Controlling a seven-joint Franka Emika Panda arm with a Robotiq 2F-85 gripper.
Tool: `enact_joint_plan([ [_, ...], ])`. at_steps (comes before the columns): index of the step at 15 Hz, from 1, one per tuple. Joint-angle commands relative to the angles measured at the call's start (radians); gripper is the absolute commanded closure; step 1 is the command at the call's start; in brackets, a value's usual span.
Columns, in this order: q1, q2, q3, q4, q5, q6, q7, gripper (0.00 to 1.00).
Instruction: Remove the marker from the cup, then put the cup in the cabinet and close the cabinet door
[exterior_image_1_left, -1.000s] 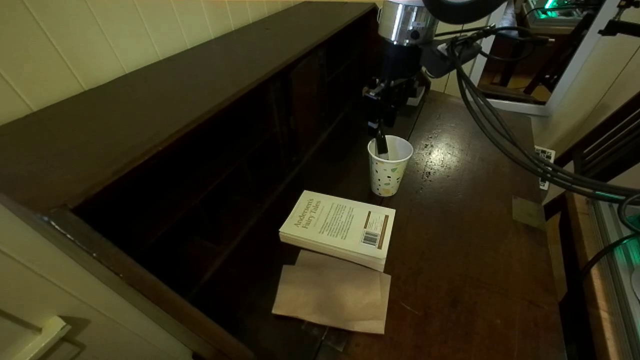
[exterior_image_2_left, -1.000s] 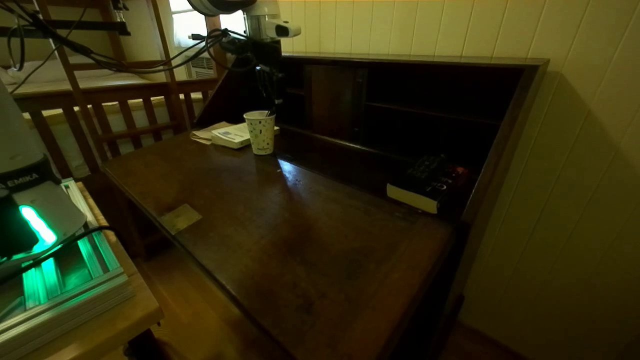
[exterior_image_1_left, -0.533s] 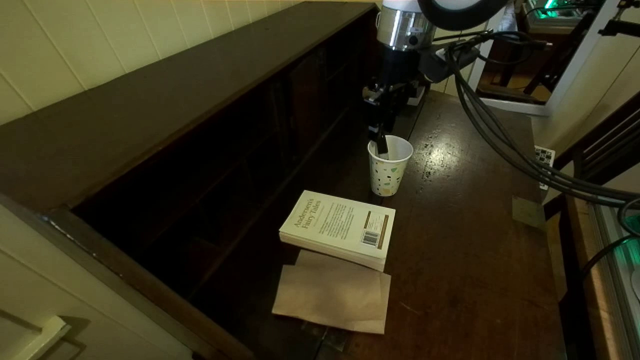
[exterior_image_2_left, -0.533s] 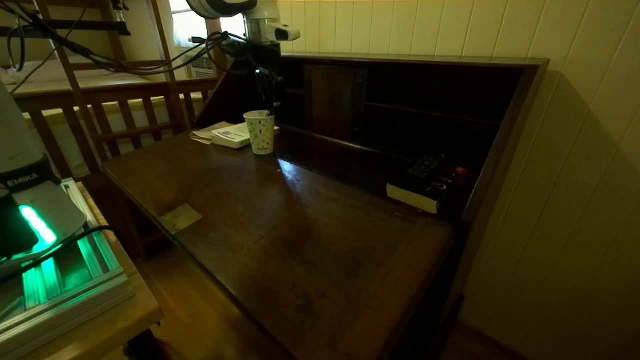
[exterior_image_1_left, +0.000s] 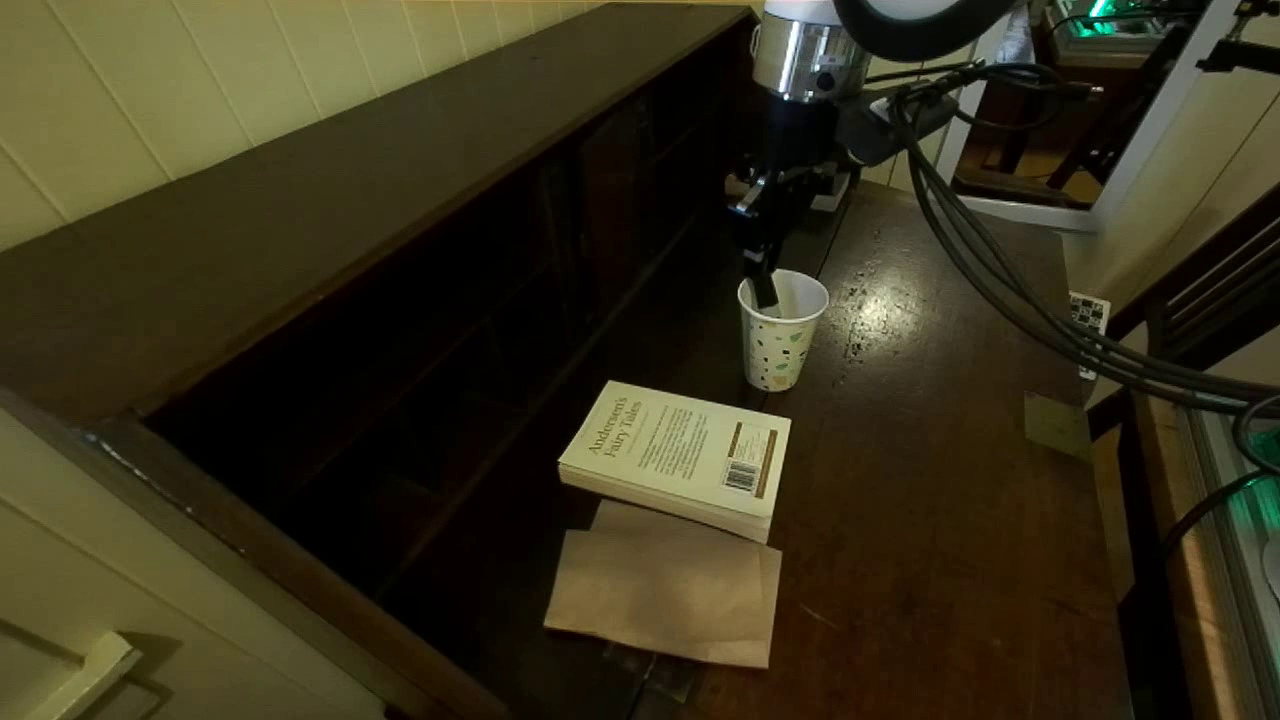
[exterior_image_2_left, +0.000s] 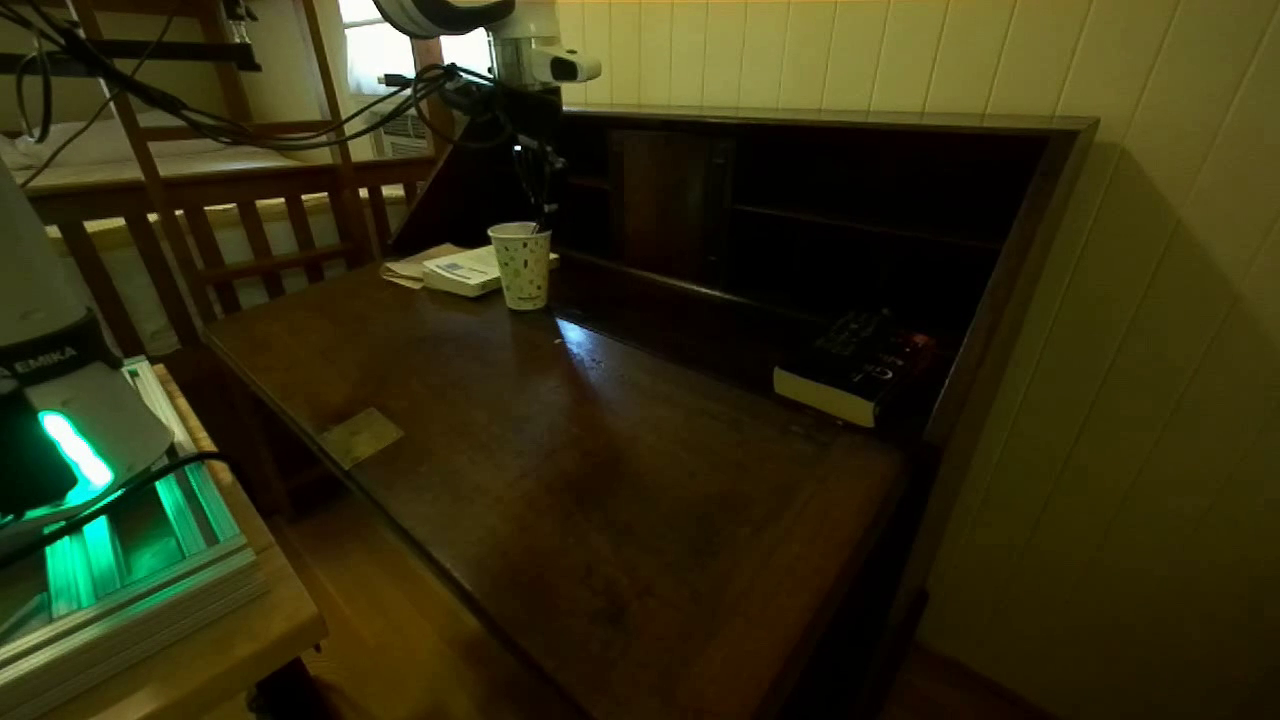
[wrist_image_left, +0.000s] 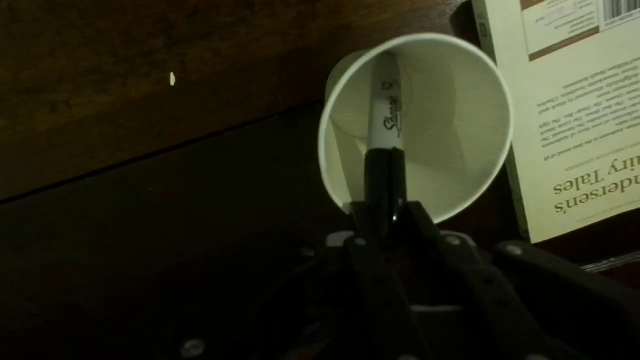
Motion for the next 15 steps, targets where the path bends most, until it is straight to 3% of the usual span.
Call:
enact_joint_plan([
  [1, 0.0, 0.017, 0.006, 0.018, 0.037, 0.014, 0.0, 0.95],
  [15, -0.005, -0.036, 0.006, 0.027, 0.143, 0.013, -0.032, 0.95],
])
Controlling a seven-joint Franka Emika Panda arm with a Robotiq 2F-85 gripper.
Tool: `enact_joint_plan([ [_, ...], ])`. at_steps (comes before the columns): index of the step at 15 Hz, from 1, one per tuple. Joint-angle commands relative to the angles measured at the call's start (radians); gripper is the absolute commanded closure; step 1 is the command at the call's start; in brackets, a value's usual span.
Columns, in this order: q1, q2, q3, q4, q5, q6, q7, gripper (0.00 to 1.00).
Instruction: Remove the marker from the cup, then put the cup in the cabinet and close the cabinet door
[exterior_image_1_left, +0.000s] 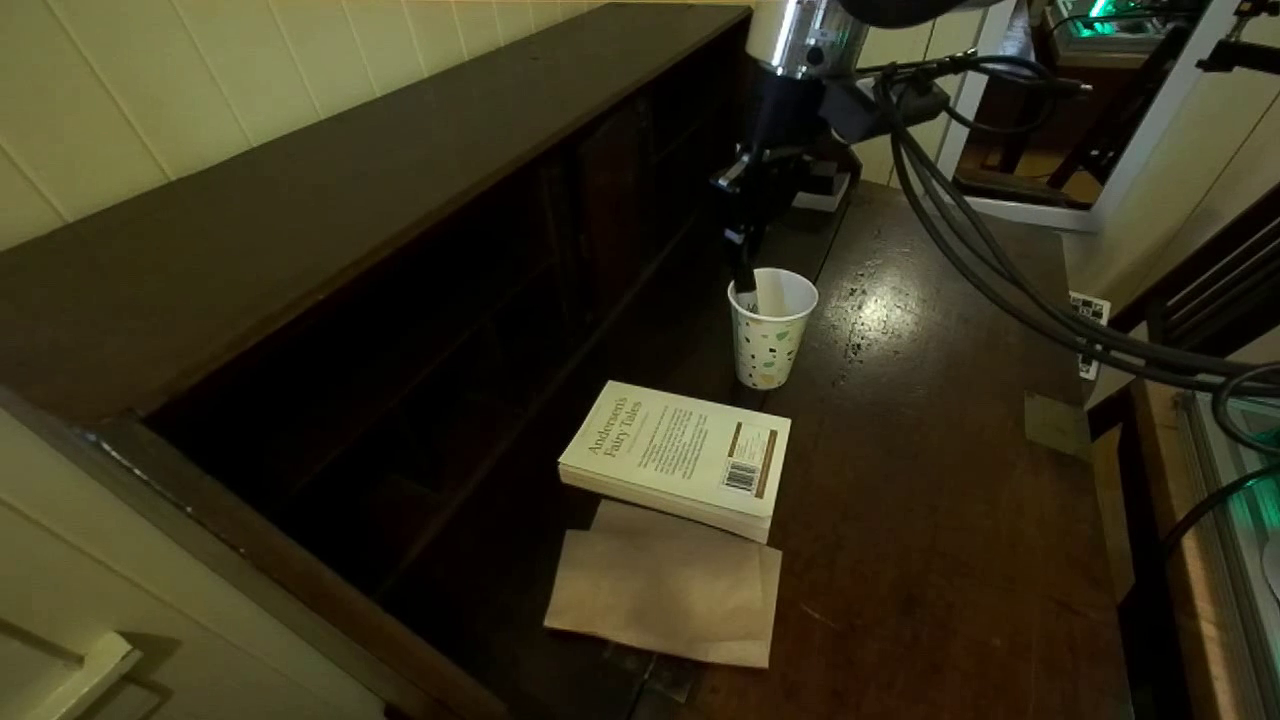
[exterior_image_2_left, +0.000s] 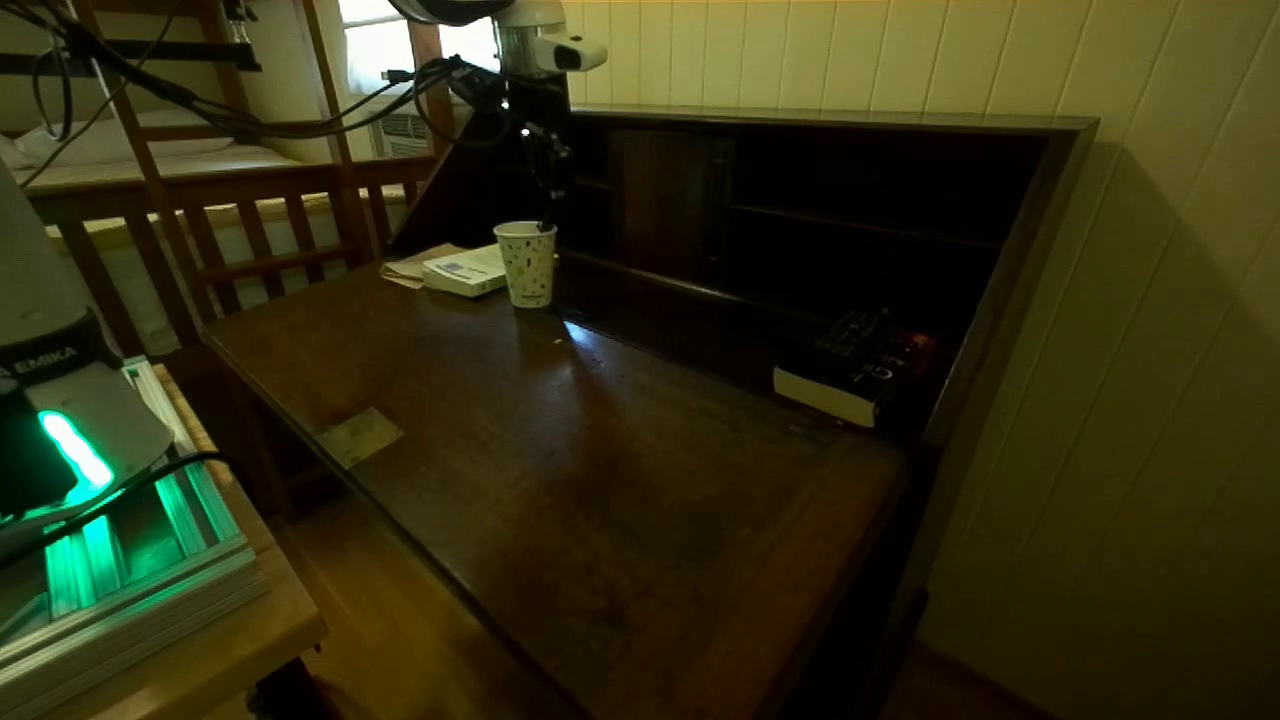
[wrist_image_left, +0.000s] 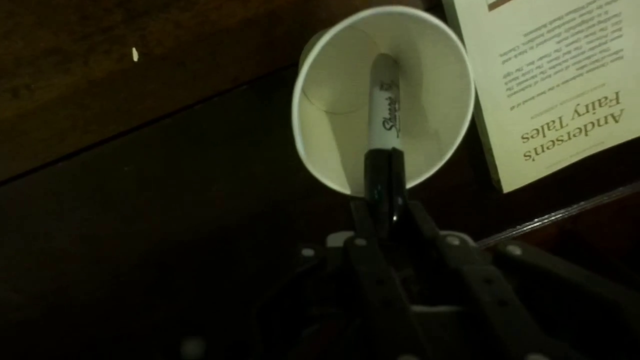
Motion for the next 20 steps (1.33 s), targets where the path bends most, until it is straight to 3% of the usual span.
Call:
enact_joint_plan([
  [1, -0.006, -0.035, 0.004, 0.006, 0.057, -0.013, -0.028, 0.95],
  [6, -0.014, -0.079, -0.006, 0.009, 0.095, -0.029, -0.046, 0.95],
  [14, -0.038, -0.185, -0.078, 0.022, 0.268, -0.141, -0.17, 0.95],
  [20, -0.092, -0.195, -0.154, 0.049, 0.241, -0.205, -0.166, 0.95],
])
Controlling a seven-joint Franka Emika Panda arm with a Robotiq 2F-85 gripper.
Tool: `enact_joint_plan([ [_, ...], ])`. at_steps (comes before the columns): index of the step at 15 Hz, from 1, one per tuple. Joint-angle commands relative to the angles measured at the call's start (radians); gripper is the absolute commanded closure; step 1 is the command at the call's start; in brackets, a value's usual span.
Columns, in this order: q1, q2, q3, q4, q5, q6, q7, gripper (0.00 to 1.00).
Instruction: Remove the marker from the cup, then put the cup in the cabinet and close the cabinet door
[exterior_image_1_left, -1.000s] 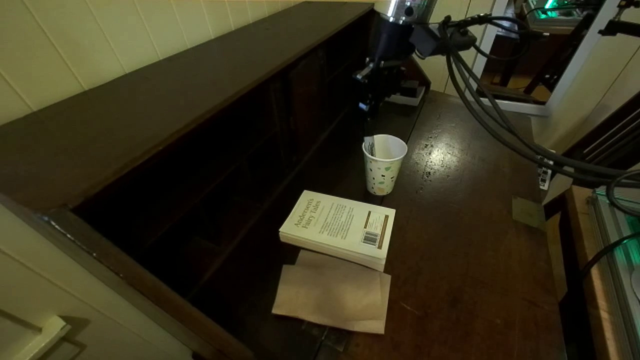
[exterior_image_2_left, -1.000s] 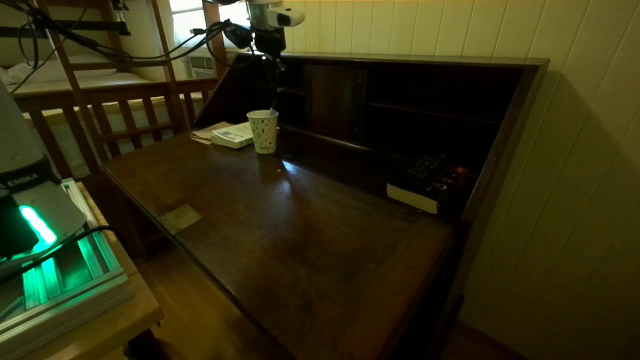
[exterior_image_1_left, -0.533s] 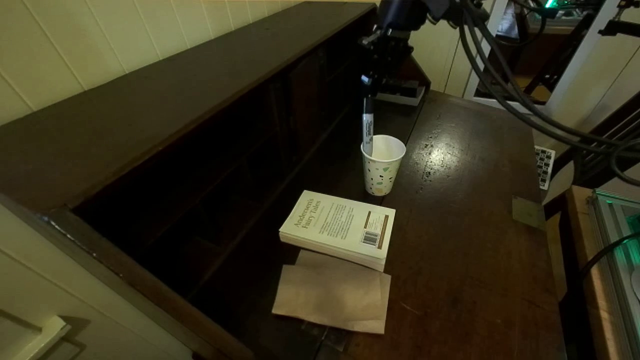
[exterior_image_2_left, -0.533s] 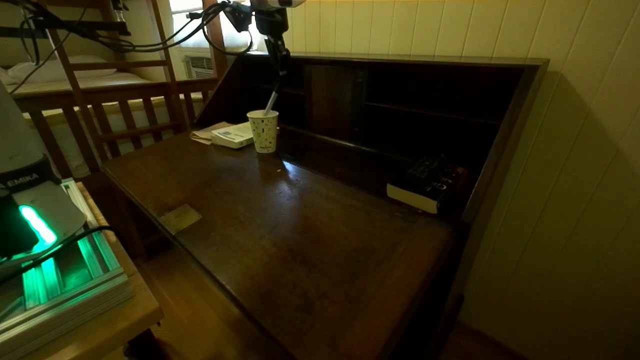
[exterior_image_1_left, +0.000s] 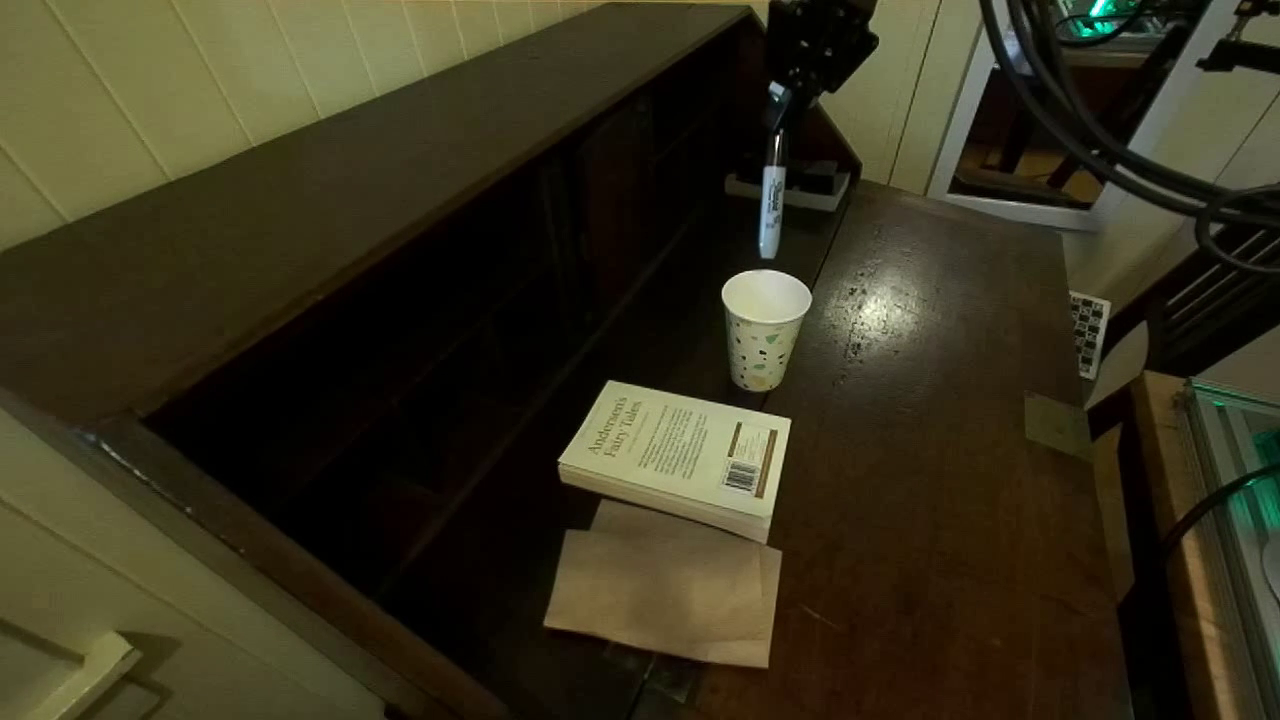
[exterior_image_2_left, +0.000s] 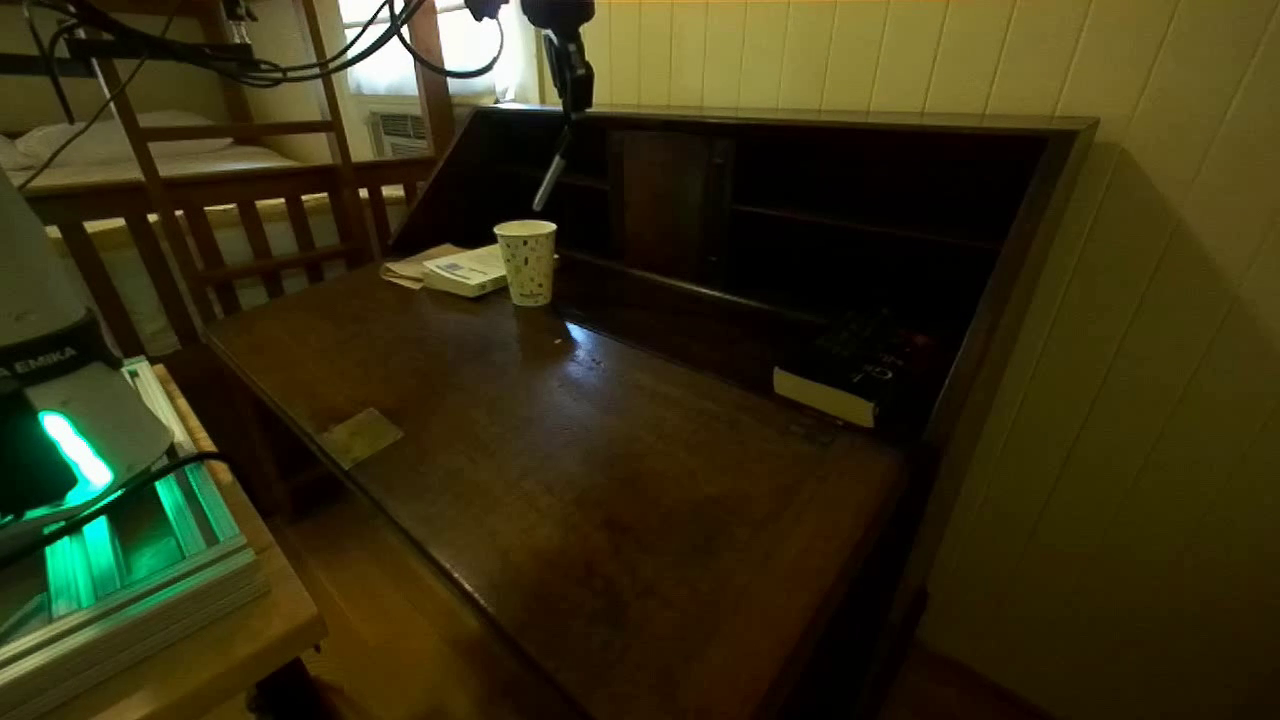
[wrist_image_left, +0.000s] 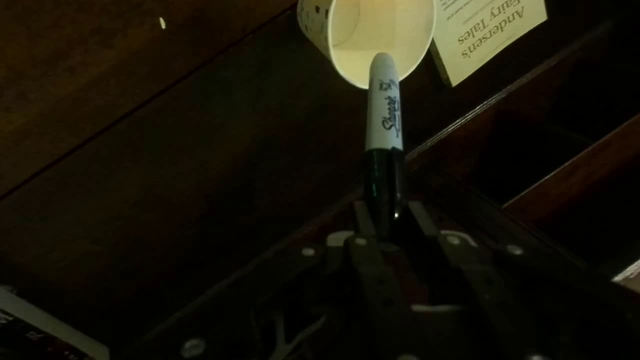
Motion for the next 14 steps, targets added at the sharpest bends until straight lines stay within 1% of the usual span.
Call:
enact_joint_plan([
  [1, -0.037, -0.003, -0.041, 0.023, 0.018, -0.048, -0.018, 0.95],
  [4, -0.064, 0.011, -0.071, 0.026, 0.015, -0.037, -0.014, 0.95],
  [7, -0.087, 0.06, -0.085, 0.024, -0.014, 0.003, 0.005, 0.95],
  [8, -0.091, 0.081, -0.087, 0.024, -0.008, 0.017, 0.005, 0.95],
  [14, -0.103, 0.198, -0.074, 0.032, 0.044, 0.136, -0.102, 0.95],
])
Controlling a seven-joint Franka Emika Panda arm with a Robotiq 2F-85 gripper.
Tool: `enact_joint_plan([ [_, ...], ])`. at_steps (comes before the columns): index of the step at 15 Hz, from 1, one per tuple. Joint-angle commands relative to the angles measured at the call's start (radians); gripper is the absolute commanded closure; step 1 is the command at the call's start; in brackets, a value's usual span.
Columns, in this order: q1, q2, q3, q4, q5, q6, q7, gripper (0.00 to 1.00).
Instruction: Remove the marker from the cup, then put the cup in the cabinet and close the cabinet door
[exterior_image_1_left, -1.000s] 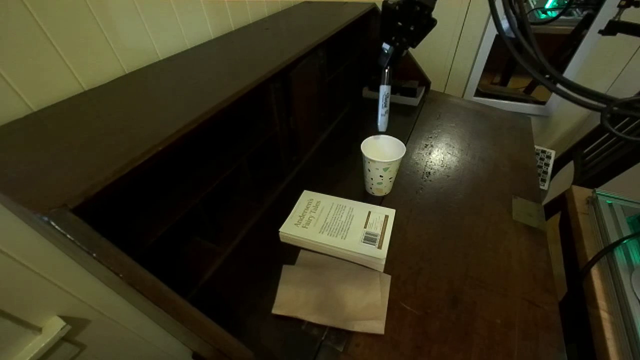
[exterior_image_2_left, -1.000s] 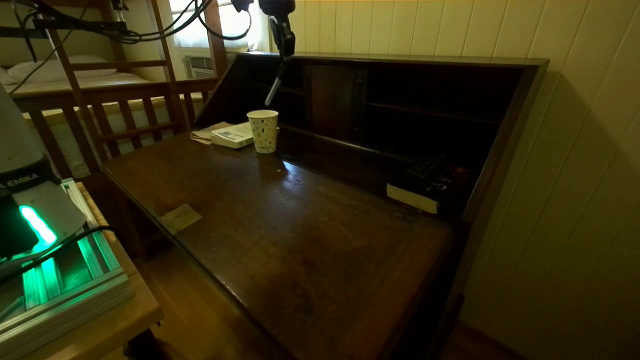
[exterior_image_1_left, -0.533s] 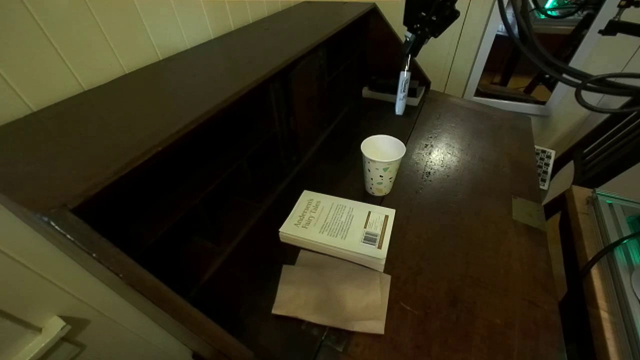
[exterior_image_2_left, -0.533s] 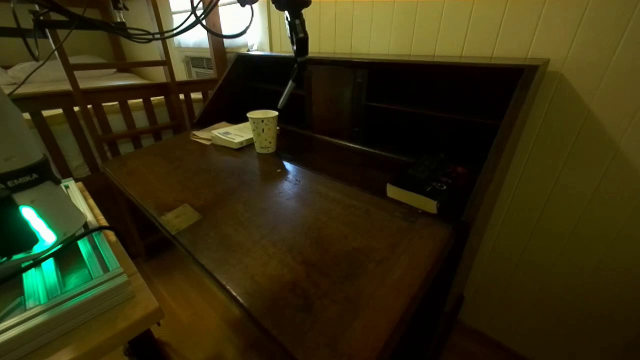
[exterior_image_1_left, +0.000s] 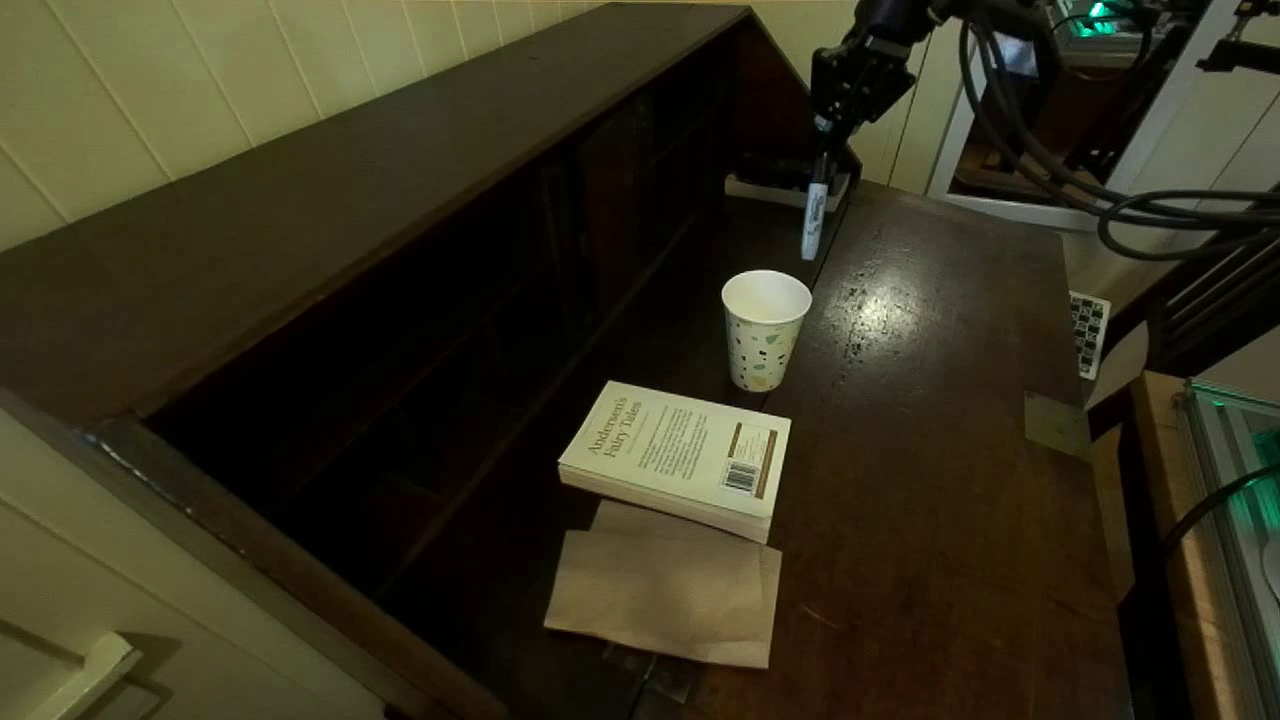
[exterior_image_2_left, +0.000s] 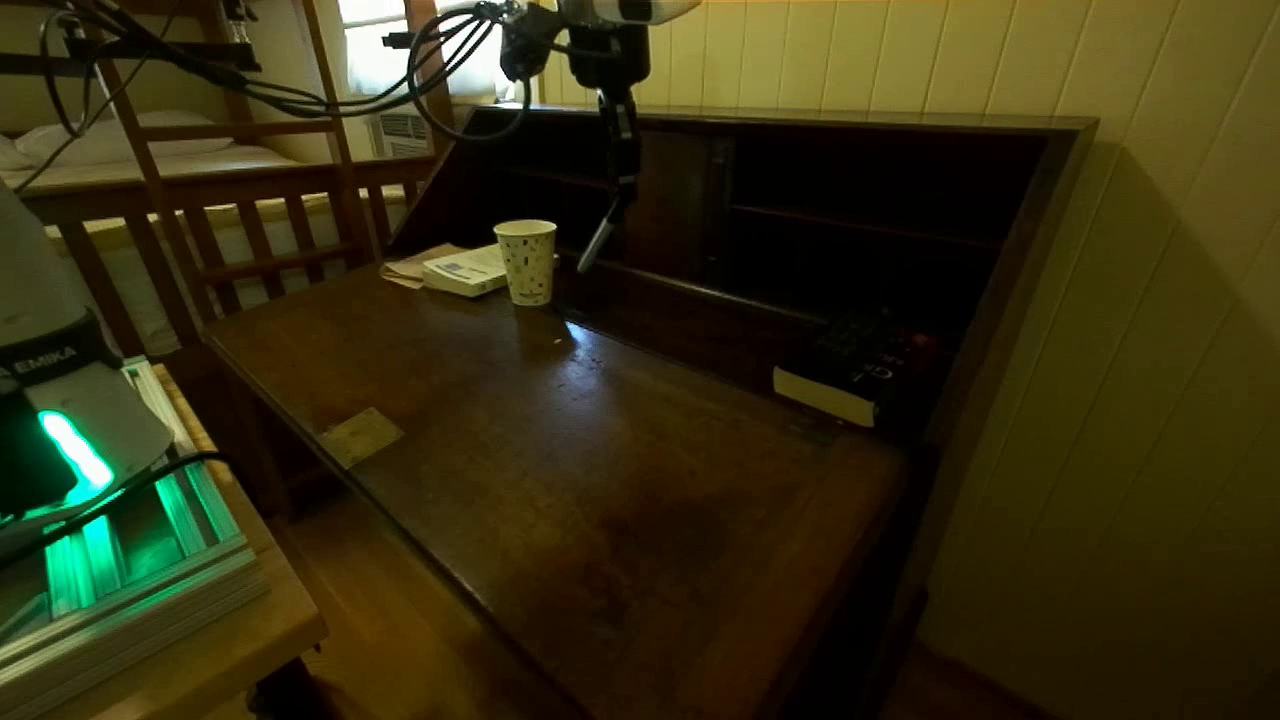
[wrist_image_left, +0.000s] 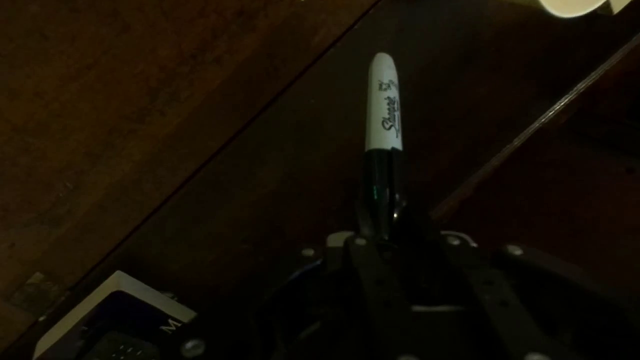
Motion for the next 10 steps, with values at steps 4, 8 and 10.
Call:
enact_joint_plan([
  [4, -0.024, 0.144, 0.044, 0.036, 0.109, 0.149, -0.156, 0.95],
  [8, -0.047, 0.204, 0.088, 0.058, 0.168, 0.209, -0.195, 0.85],
  [10, -0.061, 0.227, 0.106, 0.071, 0.17, 0.222, -0.195, 0.83],
])
